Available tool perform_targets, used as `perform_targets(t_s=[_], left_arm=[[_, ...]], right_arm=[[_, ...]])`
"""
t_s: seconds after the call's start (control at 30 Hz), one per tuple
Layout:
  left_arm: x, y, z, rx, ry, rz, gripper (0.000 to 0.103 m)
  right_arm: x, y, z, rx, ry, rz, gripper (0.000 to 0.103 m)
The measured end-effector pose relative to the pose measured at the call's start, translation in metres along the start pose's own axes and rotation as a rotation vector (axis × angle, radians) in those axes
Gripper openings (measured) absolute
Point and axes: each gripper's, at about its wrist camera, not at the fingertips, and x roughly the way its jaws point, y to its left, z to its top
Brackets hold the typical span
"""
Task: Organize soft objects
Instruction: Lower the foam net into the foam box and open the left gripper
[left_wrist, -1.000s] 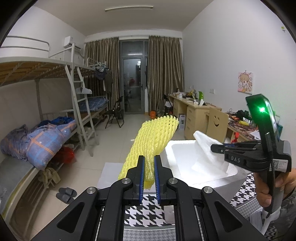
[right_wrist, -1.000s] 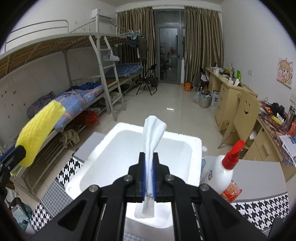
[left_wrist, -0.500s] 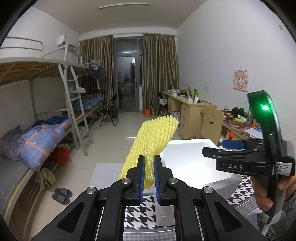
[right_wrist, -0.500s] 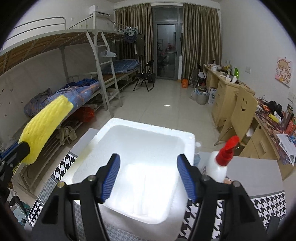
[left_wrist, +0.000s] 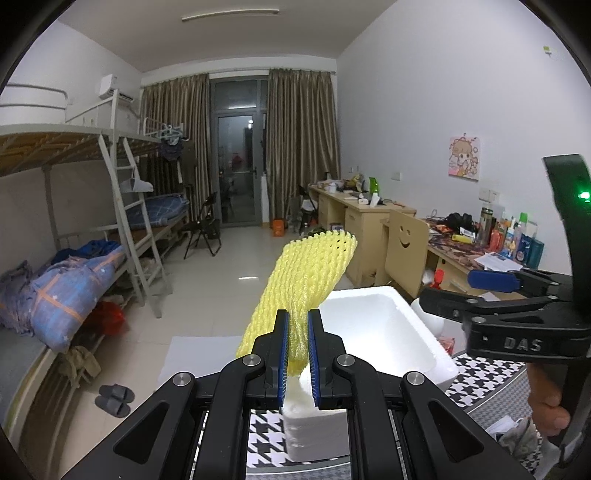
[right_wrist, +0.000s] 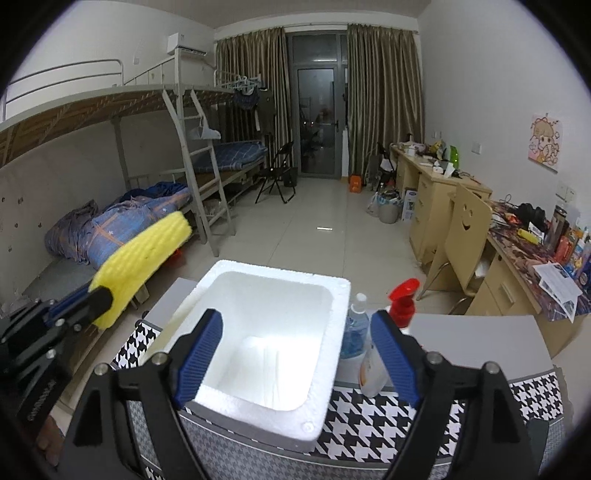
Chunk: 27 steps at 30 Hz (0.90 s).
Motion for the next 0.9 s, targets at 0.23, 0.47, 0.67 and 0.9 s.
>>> perform_targets(t_s=[0.23, 0.47, 0.67, 0.9], left_arm=[[0.01, -0.009, 0.002, 0.013, 0.02, -0.04, 0.01], [0.019, -0.019, 0.003, 0.025, 0.042, -0.064, 0.011], [0.032, -0.026, 0.003, 0.032, 0.074, -0.08, 0.01], [0.044, -0.034, -0.002, 0.044, 0.108, -0.086, 0.011]], right_arm=[[-0.019, -0.009, -0.006, 0.009, -0.015, -0.007, 0.086], [-0.028, -0.016, -0.011, 0.012, -0.016, -0.011, 0.086], [-0.034, -0.024, -0.019, 0.014, -0.018, -0.014, 0.086], [-0.038, -0.029, -0.028, 0.011, -0.015, -0.028, 0.086]])
